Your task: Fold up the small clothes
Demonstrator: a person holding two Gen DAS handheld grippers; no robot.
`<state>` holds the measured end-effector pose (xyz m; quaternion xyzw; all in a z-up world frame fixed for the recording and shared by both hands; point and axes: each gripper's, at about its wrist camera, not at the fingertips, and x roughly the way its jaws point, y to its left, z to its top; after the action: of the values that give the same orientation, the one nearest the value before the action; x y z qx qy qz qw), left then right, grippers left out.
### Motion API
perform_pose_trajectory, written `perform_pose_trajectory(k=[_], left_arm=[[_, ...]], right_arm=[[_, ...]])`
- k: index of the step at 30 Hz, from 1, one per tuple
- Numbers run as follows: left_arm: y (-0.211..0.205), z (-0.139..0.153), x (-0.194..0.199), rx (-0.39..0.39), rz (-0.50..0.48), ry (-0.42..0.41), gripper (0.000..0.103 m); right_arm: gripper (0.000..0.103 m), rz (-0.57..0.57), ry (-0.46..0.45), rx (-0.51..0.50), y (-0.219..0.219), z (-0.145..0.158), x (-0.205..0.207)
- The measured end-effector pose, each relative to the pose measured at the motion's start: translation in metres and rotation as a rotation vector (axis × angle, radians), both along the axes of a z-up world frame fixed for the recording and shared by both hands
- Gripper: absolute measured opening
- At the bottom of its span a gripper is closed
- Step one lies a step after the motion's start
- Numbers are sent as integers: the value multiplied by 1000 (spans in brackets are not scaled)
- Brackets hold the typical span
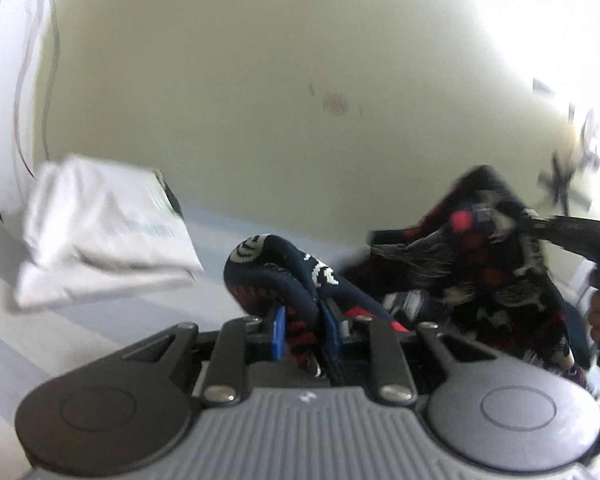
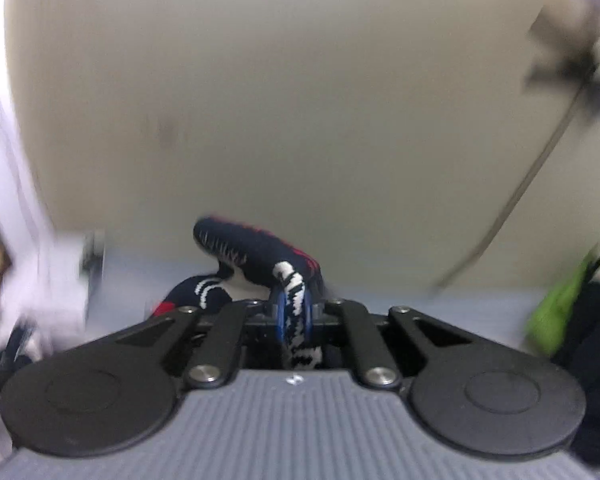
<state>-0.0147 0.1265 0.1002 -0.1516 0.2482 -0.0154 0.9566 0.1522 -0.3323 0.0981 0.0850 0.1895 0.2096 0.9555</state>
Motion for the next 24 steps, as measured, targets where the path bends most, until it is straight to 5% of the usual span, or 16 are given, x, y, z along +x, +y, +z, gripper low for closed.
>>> perform_pose_trajectory(k=[4, 10, 15, 19, 24], left_arm=[[37, 54, -31, -59, 63, -130, 16], [60, 132, -73, -33, 132, -334, 16], [68, 170, -105, 11, 209, -440, 16], [83, 148, -126, 3, 256, -392, 16], [94, 72, -148, 34, 192, -154, 19]], right_arm=[[12, -67, -133, 106, -49, 69, -34], [12, -84, -305, 189, -77, 147, -96], [12, -89, -305, 253, -85, 167, -121], [13, -137, -118, 209, -100, 100, -101], [16, -111, 269, 4, -117, -62, -132]])
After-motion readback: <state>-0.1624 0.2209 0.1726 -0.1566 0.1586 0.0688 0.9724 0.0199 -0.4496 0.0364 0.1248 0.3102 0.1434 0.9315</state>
